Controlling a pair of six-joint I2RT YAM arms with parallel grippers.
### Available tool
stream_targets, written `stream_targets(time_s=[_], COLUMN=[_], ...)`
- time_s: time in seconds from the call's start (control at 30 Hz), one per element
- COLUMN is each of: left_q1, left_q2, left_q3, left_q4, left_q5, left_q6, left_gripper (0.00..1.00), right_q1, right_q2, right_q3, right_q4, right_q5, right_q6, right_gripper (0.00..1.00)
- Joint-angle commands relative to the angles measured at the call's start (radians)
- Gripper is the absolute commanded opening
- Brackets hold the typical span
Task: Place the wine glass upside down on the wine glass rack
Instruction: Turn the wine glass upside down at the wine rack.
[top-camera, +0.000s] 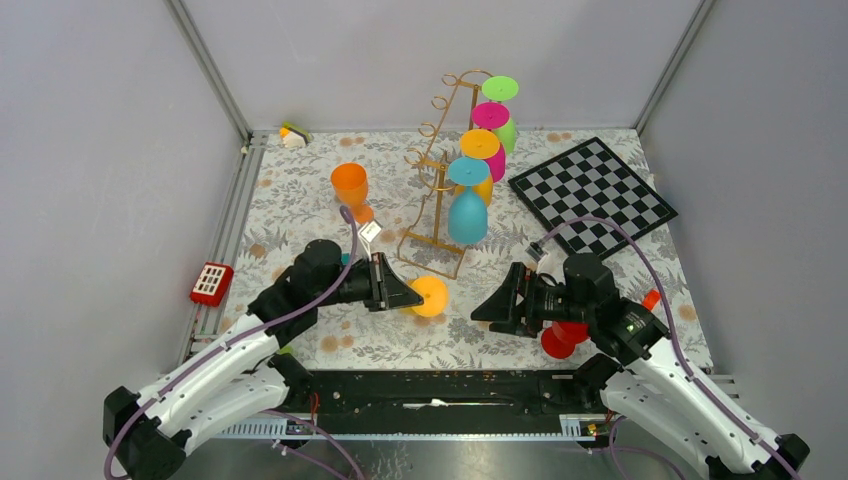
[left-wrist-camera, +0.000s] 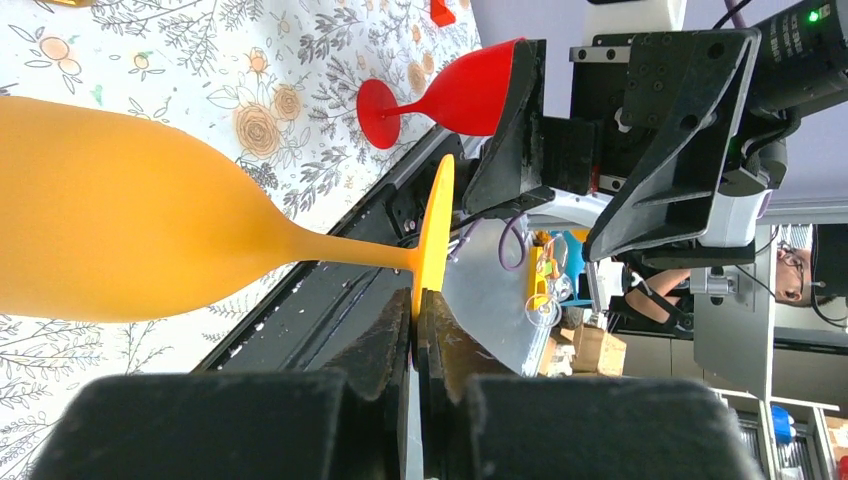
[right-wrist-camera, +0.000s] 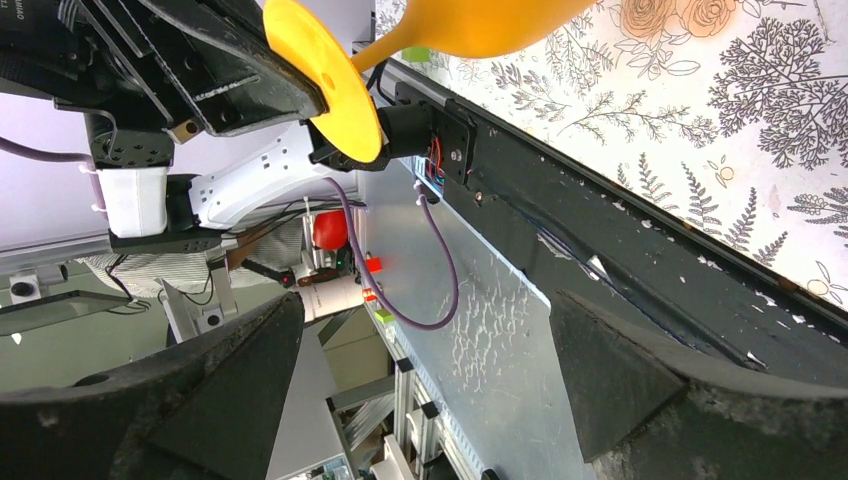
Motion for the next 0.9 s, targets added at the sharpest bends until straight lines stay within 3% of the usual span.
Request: stream_targets(time_s=[0.0, 0.2, 0.5, 0.87], left_q1=[0.038, 0.111, 0.231, 0.34], left_q2=[-0.014, -0.024, -0.012, 0.02], left_q3=[0.022, 0.064, 0.208, 0.337], left_q4=[0.013, -0.086, -0.314, -0.459], left_q5=[0.051, 0.057, 0.058, 0.024], left_q6=[0.019, 0.022, 0.14, 0.24], left_gripper=[0.0, 0.0, 0.0, 0.0], right_q1=[0.007, 0.007, 0.007, 0.007], right_q2=[-0.011, 0.002, -0.006, 0.009], right_q3=[0.006, 0.019, 0.013, 0.027], right_q4=[-0.003, -0.032, -0.034, -0.067], right_q5=[0.008, 0.012, 0.018, 0.024], right_q6=[-0.017, -0.042, -0.044, -0.073], right_gripper=[1.0, 1.0, 1.0, 0.99])
